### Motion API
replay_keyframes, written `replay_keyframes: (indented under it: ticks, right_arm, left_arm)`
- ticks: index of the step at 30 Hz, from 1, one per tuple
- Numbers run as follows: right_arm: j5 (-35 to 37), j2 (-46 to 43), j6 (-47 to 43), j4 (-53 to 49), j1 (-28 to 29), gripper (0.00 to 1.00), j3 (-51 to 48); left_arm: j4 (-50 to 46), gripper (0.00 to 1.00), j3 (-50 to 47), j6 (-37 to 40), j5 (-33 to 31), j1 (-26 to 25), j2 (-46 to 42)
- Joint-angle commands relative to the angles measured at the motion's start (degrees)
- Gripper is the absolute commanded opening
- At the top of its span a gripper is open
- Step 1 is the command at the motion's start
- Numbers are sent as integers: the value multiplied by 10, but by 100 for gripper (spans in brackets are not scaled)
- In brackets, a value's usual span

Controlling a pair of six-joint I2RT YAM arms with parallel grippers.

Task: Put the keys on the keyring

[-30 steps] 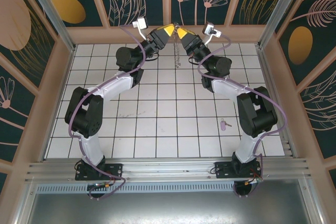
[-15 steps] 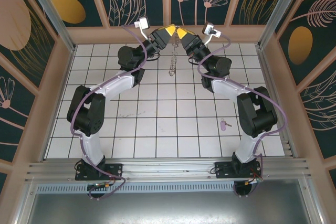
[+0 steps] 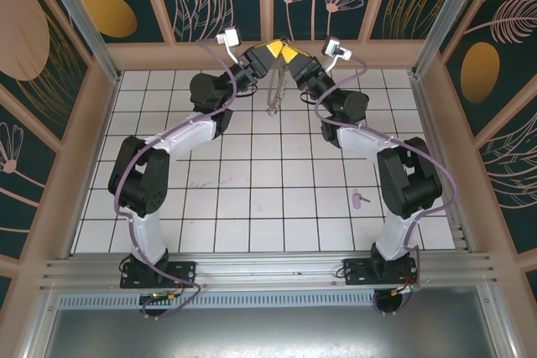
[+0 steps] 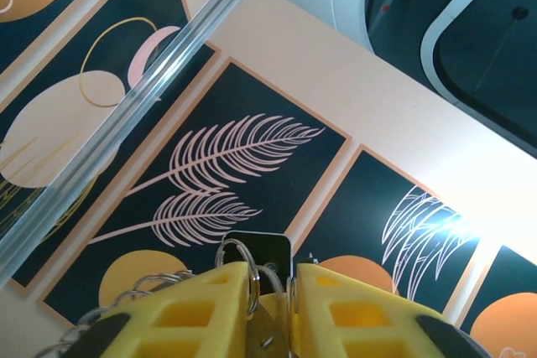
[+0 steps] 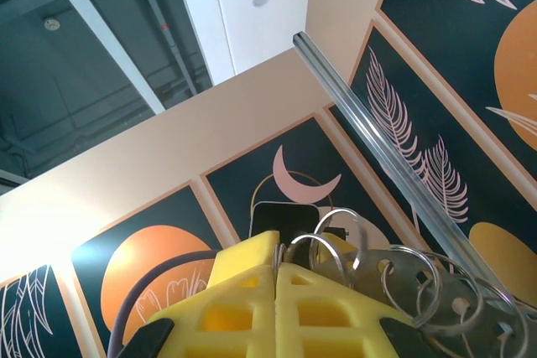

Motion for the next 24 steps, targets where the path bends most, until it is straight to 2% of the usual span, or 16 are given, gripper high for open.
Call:
replay_keyframes:
  ticks: [1,4,24]
  right_arm:
    - [-11,0,11,97,7,0,17]
    - [-12,-2,14,94,6,0,14]
    - [-15,-6,29,87,-3,0,1]
  left_arm:
    - [4,13,9,9,8,-4,3]
    - [5,0,3,11,5,-4,0]
    - [12,0,-20,29,2,-4,-10]
